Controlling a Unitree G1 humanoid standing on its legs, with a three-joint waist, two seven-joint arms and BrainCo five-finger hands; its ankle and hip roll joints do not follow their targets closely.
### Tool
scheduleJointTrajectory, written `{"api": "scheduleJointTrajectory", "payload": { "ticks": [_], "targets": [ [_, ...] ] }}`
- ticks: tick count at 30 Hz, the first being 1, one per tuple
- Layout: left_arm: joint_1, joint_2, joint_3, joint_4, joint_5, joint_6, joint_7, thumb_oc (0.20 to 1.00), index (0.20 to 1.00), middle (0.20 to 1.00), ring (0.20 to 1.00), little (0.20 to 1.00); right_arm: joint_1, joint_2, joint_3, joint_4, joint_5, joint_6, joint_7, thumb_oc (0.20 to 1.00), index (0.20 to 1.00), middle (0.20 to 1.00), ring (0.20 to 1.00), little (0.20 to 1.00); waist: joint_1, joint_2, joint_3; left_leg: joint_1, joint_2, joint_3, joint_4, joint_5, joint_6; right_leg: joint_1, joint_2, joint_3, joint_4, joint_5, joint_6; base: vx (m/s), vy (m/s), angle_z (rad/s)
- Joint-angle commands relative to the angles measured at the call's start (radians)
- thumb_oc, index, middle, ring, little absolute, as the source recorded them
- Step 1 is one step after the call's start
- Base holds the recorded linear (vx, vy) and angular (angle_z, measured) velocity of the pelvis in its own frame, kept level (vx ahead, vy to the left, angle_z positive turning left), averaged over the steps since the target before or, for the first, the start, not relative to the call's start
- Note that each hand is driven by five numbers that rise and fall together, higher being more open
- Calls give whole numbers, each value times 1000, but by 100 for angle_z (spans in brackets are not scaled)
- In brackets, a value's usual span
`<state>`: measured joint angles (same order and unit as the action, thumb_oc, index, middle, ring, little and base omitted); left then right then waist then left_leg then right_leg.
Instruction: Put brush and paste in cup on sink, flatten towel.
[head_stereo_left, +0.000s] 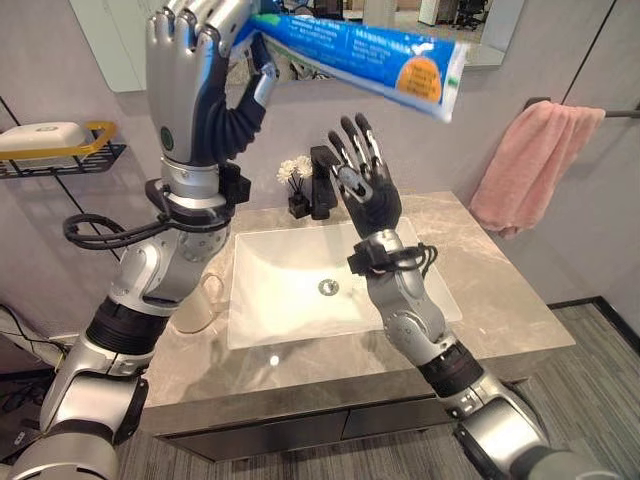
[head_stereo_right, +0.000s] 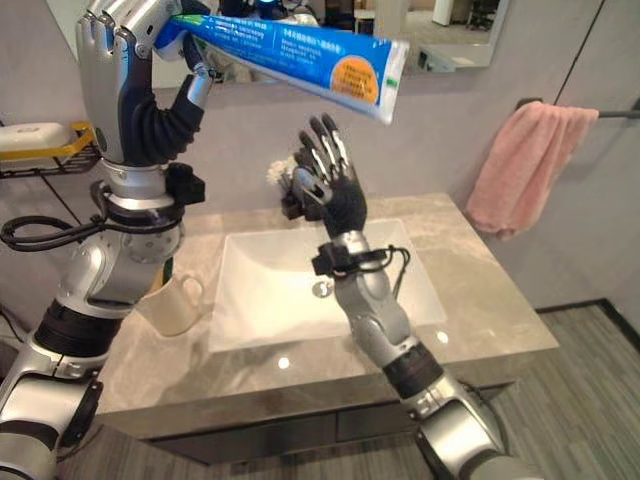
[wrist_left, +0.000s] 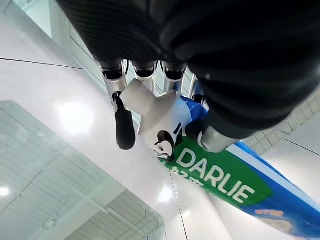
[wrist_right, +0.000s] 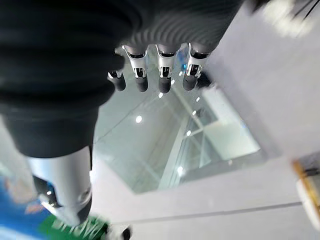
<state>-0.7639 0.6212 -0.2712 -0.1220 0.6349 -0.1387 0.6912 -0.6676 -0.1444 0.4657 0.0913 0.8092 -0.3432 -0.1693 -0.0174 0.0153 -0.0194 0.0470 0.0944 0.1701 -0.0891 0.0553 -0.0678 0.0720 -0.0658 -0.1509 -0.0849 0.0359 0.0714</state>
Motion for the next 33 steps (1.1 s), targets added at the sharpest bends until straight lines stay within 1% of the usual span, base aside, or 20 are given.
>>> {"api": "scheduleJointTrajectory", "payload": {
  "ticks": [1,6,12,14,16,20,22,29,33],
  "targets": [
    [-120,29,-18,38,-52,-14,37,200,200,200,200,200,-161,34,-12,20,-55,-73,-6,1000,1000,1000,1000,1000,15,-62,-70,-10,-6,-22,2,-20,2,-31,-67,34,2,46,61,15,1,3],
    [-138,21,-29,37,-60,-22,45,200,200,200,200,200,-241,52,-20,23,-81,-86,-29,1000,1000,1000,1000,1000,26,-69,-69,-20,-11,-32,2,-21,3,-32,-68,29,0,46,61,19,10,11],
    [-138,14,-36,38,-67,-30,43,200,200,200,200,200,-275,61,-25,8,-94,-92,-39,1000,1000,1000,1000,1000,34,-77,-67,-25,-14,-39,2,-23,7,-34,-70,25,-1,44,61,10,6,3],
    [-128,16,-36,36,-71,-35,40,200,200,200,200,200,-292,63,-33,-2,-118,-96,-56,1000,1000,1000,1000,1000,41,-83,-64,-29,-16,-45,2,-24,9,-35,-70,23,-1,43,62,15,6,2],
    [-122,18,-35,33,-71,-37,38,200,200,200,200,200,-294,63,-38,-7,-125,-96,-62,1000,1000,1000,1000,1000,43,-84,-63,-30,-16,-46,2,-24,9,-35,-70,22,-1,43,62,16,10,5],
    [-57,16,-10,9,-75,-46,37,200,200,200,200,200,-279,49,-87,-40,-192,-110,-117,1000,1000,1000,1000,1000,55,-94,-57,-37,-21,-54,2,-28,14,-36,-73,17,-2,41,63,29,17,5],
    [-45,9,-7,7,-79,-45,38,200,200,200,200,200,-270,50,-93,-44,-206,-111,-131,1000,1000,1000,1000,1000,58,-96,-57,-38,-23,-57,2,-30,16,-36,-74,15,-2,40,62,31,10,15],
    [17,3,9,-28,-79,-61,31,200,200,200,200,200,-258,49,-123,-62,-222,-123,-160,1000,1000,1000,1000,1000,67,-100,-53,-38,-27,-62,2,-35,21,-32,-76,12,-2,36,61,6,3,2],
    [38,0,8,-36,-82,-64,25,200,200,200,200,200,-257,58,-126,-67,-213,-127,-160,1000,1000,1000,1000,1000,71,-102,-52,-38,-29,-63,2,-36,22,-34,-76,12,-2,35,60,0,0,0]
  ]
}}
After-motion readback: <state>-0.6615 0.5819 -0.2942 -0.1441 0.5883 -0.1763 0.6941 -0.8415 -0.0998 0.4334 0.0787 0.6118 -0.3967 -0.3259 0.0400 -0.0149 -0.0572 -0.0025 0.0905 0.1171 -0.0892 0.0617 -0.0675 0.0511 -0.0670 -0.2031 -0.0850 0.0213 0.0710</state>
